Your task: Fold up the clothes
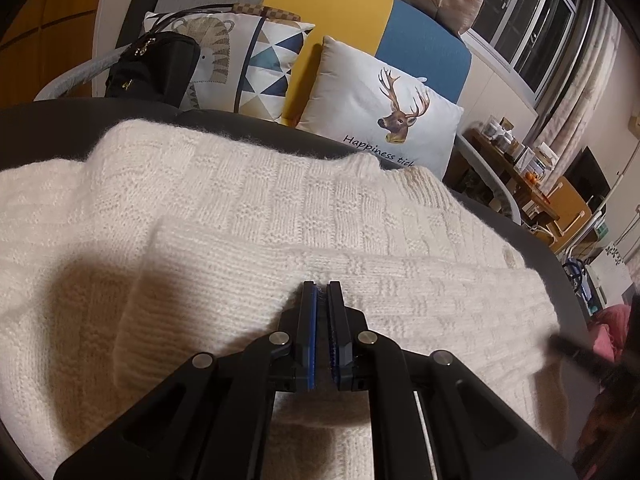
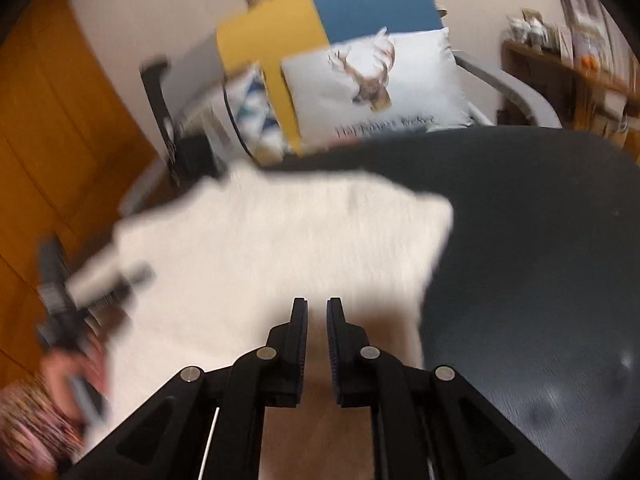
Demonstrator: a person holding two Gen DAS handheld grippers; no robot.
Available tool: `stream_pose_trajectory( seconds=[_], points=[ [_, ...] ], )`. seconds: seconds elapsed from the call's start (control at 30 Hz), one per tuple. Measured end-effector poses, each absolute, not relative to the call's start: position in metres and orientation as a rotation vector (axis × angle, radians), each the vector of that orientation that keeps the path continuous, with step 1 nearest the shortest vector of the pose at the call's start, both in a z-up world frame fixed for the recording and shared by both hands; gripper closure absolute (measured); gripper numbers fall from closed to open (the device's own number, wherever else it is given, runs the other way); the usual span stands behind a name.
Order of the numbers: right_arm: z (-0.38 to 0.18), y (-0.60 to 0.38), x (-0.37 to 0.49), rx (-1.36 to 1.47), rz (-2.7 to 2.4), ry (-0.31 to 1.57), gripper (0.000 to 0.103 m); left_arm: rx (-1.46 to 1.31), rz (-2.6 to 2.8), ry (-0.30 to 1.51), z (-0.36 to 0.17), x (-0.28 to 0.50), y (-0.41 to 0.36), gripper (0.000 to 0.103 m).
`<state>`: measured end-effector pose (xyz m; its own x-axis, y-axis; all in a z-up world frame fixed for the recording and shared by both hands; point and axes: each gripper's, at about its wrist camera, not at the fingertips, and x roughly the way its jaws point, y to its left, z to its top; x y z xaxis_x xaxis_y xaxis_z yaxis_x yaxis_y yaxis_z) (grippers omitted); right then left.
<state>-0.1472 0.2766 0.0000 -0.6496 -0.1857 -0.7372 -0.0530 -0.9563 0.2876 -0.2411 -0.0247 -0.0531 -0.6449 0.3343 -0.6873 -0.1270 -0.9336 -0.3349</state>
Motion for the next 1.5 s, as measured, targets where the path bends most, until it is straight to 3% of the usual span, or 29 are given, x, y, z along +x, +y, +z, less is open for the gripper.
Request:
stream_pose_trajectory(
  seconds=[0.07, 0.2, 0.37, 0.47, 0.53, 0.73, 0.9, 1.0, 1.1, 1.27, 1.37, 1.5],
  points=[
    [-0.012, 0.293, -0.135, 1.284, -2.812, -0.503, 0.102, -1.166, 2.609, -0.379, -0.053, -0.241, -0.025, 0.096],
    [-0.022, 0.314, -0.123, 1.289, -2.860, -0.633, 0.103, -1.169, 2.610, -0.373, -0.052, -0.242, -0.024, 0.096],
    [-0.016, 0.298, -0.124, 1.358, -2.876, -0.445, 0.103, -1.165, 2.598, -0.395, -0.053, -0.243, -0.028, 0.096],
    [0.007, 0.304, -0.119, 1.238, -2.871, -0.532, 0.098, -1.163, 2.602, -0.388, -0.053, -0.243, -0.027, 0.096],
    [0.019, 0.296, -0.129, 1.182, -2.867, -0.453, 0.095, -1.164, 2.619, -0.352, -0.051, -0.242, -0.023, 0.096],
    [-0.007, 0.291, -0.190, 1.405, -2.844, -0.266, 0.097, -1.152, 2.595, -0.388, -0.052, -0.242, -0.026, 0.096],
    [-0.023, 0.315, -0.176, 1.346, -2.901, -0.469, 0.103, -1.151, 2.575, -0.415, -0.053, -0.244, -0.029, 0.096],
    [-0.012, 0.306, -0.181, 1.411, -2.919, -0.398, 0.101, -1.149, 2.546, -0.468, -0.054, -0.246, -0.034, 0.096],
    [0.017, 0.270, -0.176, 1.355, -2.922, -0.323, 0.086, -1.144, 2.505, -0.543, -0.057, -0.247, -0.042, 0.096],
    [0.022, 0.179, -0.178, 1.318, -2.801, 0.020, 0.086, -1.180, 2.433, -0.591, -0.049, -0.244, -0.050, 0.093],
    [-0.008, 0.166, -0.182, 1.421, -2.765, -0.012, 0.086, -1.208, 2.384, -0.594, -0.042, -0.240, -0.054, 0.079],
    [-0.015, 0.165, -0.176, 1.354, -2.832, -0.027, 0.086, -1.195, 2.377, -0.679, -0.033, -0.221, -0.097, 0.077]
  ],
)
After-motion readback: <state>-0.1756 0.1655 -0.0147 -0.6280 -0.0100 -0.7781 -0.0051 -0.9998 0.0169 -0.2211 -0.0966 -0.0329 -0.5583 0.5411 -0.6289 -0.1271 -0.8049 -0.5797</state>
